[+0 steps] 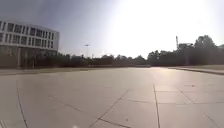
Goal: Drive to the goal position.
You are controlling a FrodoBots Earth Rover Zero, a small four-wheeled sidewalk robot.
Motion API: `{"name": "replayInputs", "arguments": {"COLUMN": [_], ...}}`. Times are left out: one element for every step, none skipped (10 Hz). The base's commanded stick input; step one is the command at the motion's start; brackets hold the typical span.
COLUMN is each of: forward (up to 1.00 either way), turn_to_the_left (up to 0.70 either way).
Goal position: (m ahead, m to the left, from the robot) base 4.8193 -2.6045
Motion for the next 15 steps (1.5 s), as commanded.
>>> {"name": "replayInputs", "arguments": {"forward": [0.07,0.07,0.06,0.07,0.07,0.06,0.06,0.06,0.07,0.07,0.07,0.07,0.07,0.06,0.06], "turn_to_the_left": [0.00,0.00,0.00,0.00,0.00,0.00,0.01,0.01,0.00,0.00,0.00,0.00,0.00,0.00,0.00]}}
